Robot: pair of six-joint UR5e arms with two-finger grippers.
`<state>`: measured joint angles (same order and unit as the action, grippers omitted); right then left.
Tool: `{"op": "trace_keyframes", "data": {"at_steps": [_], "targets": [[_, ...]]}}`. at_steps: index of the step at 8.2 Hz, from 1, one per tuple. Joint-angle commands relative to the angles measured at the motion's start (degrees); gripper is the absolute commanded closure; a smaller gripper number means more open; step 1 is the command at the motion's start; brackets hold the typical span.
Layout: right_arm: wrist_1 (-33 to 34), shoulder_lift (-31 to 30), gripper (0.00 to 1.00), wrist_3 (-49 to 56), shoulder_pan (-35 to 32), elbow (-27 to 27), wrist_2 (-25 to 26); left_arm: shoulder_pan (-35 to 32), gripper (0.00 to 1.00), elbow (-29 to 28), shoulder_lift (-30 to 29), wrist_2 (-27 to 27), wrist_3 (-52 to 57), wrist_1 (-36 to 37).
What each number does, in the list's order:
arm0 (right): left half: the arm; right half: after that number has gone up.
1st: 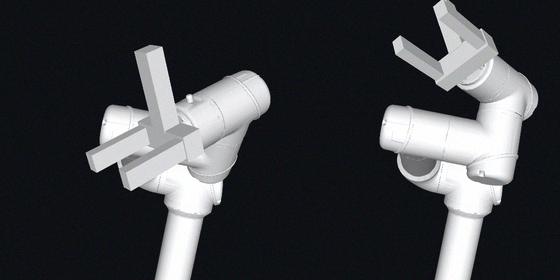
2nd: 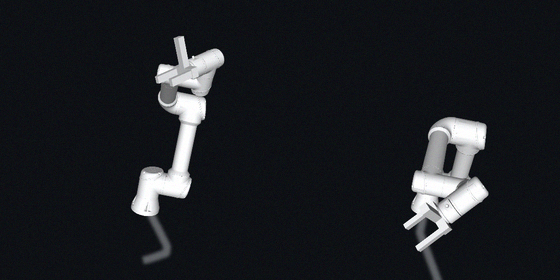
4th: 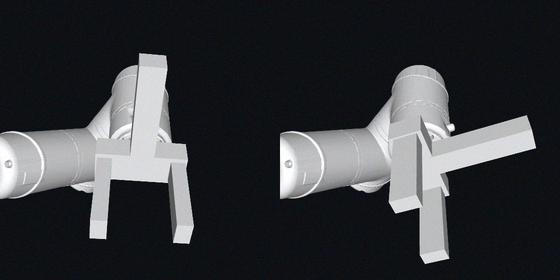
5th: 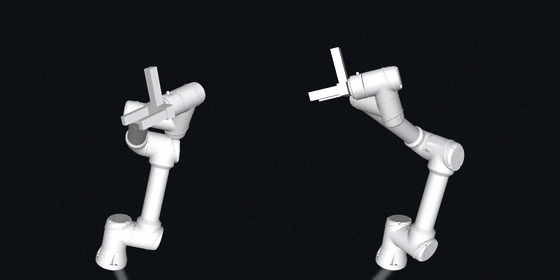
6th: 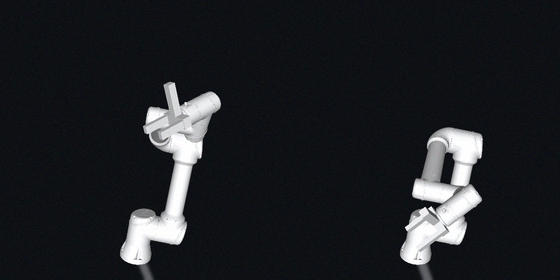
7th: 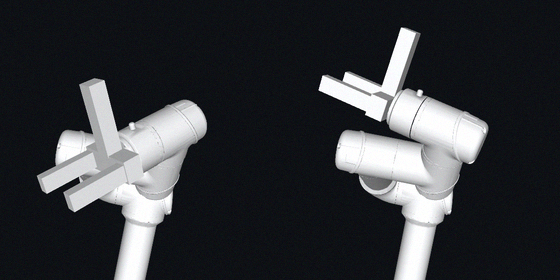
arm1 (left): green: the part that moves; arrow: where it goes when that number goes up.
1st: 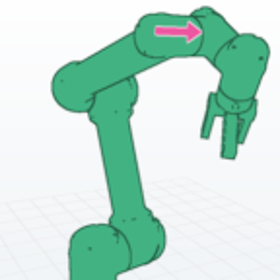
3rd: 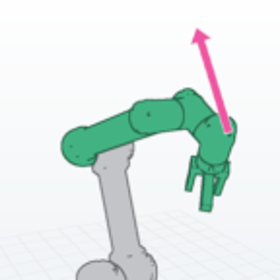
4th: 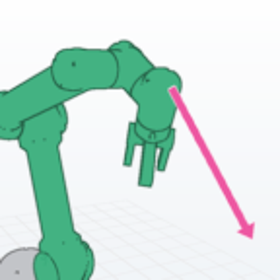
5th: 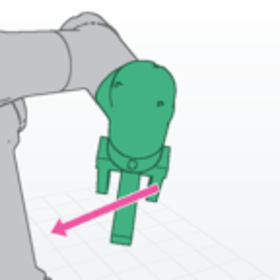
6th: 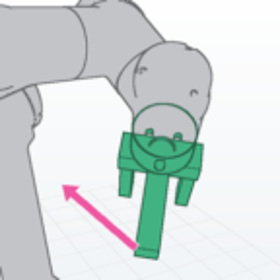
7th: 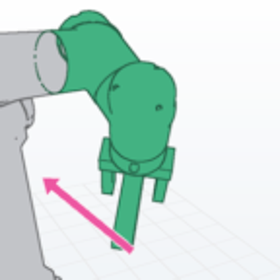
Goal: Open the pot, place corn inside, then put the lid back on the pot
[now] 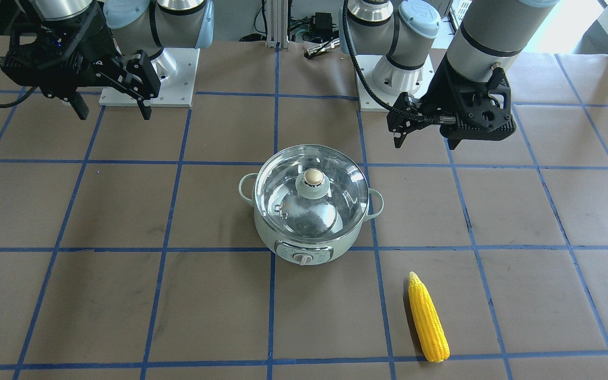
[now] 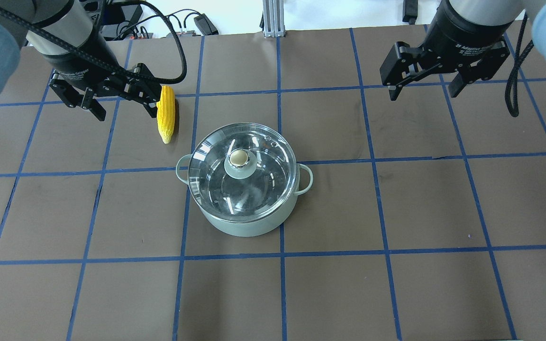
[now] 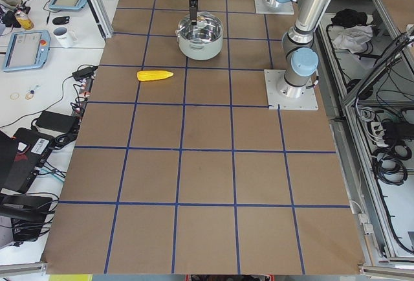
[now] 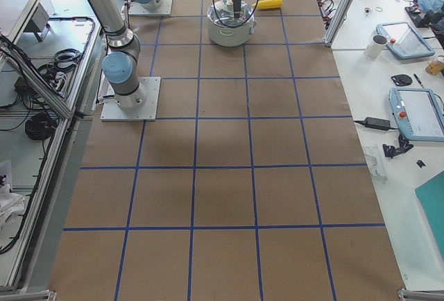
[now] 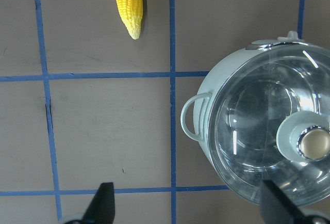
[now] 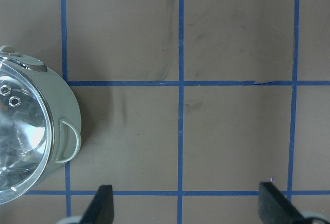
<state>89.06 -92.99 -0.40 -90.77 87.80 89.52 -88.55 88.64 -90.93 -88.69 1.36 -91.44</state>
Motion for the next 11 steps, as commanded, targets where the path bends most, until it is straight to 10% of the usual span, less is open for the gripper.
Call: {"op": "trace_keyframes", "data": {"at_steps": [1,6,11], "targets": [[0.0,0.0,0.0,0.0,0.0,0.0,0.0,0.4,0.0,0.0,0.0,0.2,0.6,0.2],[0.0,0.0,0.0,0.1,0.0,0.0,0.1,5.9,0.0,-0.1,-1.6,0.2,0.6,4.6],[-1.1,-0.1,0.0,0.3,0.0,0.0,0.2,7.8,0.0,0.7,-15.8,0.7,-1.8,26.8]]}}
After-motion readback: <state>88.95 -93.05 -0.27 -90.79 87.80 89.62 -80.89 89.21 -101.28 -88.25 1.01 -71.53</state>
